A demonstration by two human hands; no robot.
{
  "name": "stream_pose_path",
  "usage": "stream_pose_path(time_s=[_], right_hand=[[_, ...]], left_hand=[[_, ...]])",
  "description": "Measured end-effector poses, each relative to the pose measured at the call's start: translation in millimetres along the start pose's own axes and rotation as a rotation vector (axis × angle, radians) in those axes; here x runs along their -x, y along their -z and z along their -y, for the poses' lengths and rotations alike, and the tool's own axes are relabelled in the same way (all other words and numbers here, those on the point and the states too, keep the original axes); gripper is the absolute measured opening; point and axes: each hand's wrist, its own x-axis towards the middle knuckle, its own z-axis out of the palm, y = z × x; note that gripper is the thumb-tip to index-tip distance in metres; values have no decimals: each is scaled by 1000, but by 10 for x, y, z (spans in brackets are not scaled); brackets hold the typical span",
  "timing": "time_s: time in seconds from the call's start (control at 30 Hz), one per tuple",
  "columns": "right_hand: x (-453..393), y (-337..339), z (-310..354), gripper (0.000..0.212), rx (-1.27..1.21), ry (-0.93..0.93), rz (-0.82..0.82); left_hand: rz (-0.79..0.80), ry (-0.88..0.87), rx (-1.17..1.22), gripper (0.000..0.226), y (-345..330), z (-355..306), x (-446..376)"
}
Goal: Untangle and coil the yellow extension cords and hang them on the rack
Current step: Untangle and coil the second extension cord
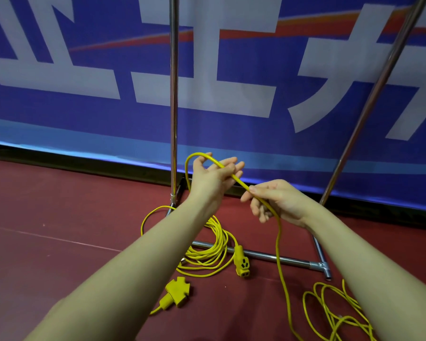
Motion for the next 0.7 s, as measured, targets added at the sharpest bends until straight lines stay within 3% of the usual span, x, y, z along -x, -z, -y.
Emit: stream_pose_path(time_s=[0.23, 0.33, 0.53, 0.7], right_hand=[[65, 59, -55, 27, -41, -31, 60], [38, 59, -83, 22, -48, -12, 4], [19, 26, -10, 25, -83, 28, -26], [47, -26, 29, 29, -87, -2, 66]], left_hand=[[-140, -128, 56, 49, 311, -223, -168], [-112, -80, 102, 49, 251, -170, -108], [58, 12, -25, 58, 34, 27, 52], [-20, -82, -54, 61, 76, -92, -51]])
